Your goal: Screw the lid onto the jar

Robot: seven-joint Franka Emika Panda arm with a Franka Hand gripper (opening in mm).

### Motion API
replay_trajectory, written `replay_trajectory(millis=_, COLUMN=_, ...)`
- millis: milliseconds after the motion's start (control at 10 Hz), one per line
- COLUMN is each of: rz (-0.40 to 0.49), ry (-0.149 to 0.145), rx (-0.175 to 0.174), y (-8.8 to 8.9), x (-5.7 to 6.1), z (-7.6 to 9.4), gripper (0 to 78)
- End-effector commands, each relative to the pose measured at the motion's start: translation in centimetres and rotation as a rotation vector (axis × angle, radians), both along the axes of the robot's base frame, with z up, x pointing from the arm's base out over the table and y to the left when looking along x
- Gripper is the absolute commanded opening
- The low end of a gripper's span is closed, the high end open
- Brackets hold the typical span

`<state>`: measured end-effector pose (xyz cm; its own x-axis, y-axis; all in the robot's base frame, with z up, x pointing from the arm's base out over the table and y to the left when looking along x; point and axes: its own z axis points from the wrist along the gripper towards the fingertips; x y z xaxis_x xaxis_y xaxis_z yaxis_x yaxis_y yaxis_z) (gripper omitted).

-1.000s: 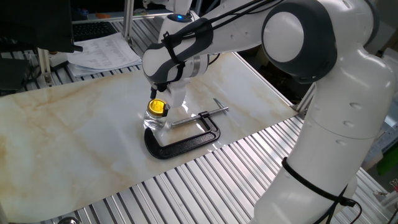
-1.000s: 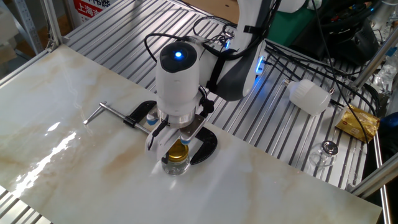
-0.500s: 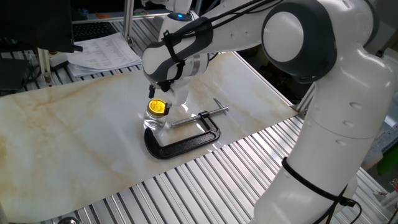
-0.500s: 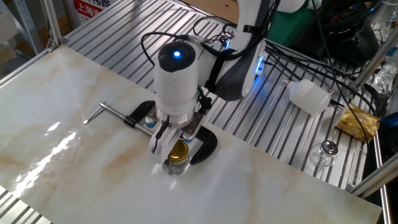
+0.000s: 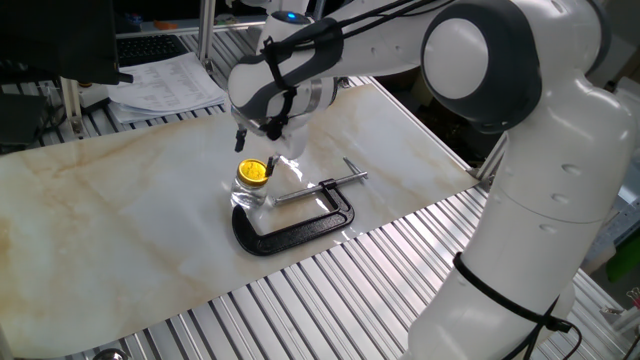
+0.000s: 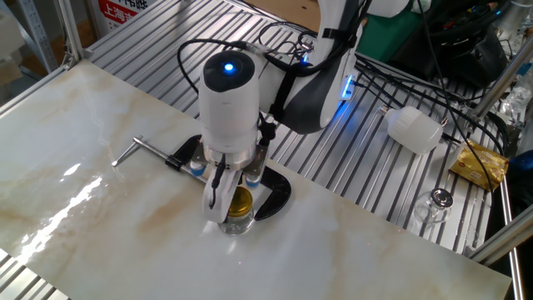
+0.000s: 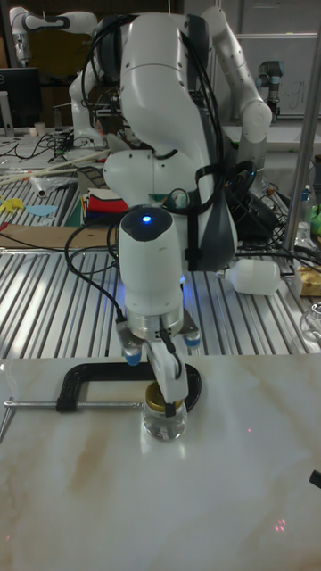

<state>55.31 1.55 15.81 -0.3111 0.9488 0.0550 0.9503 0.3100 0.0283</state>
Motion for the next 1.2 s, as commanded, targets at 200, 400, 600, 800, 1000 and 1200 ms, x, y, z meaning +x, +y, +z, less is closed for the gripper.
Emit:
replay_trajectory(millis=200, rz=0.377, ry=0.055, rx=-0.058, y=0.0, x=0.8, z=1.1, gripper=77.1)
replay_trajectory(millis=400, rz=0.467, ry=0.122, rx=-0.068, y=0.2, x=0.6, z=1.1, gripper=77.1)
replay_trajectory(millis=600, rz=0.481, ry=0.134, rx=-0.068, y=0.5, x=0.3, z=1.2, gripper=77.1)
replay_trajectory(millis=800, rz=0.580, ry=0.137, rx=-0.072, y=1.1, x=-0.7, z=1.9, gripper=77.1)
replay_trajectory(millis=1000, rz=0.671, ry=0.161, rx=-0.065, y=0.4, x=-1.8, z=2.5, gripper=77.1)
replay_trajectory(millis=1200, rz=0.696, ry=0.177, rx=-0.058, y=-0.3, x=-2.7, z=2.7, gripper=77.1)
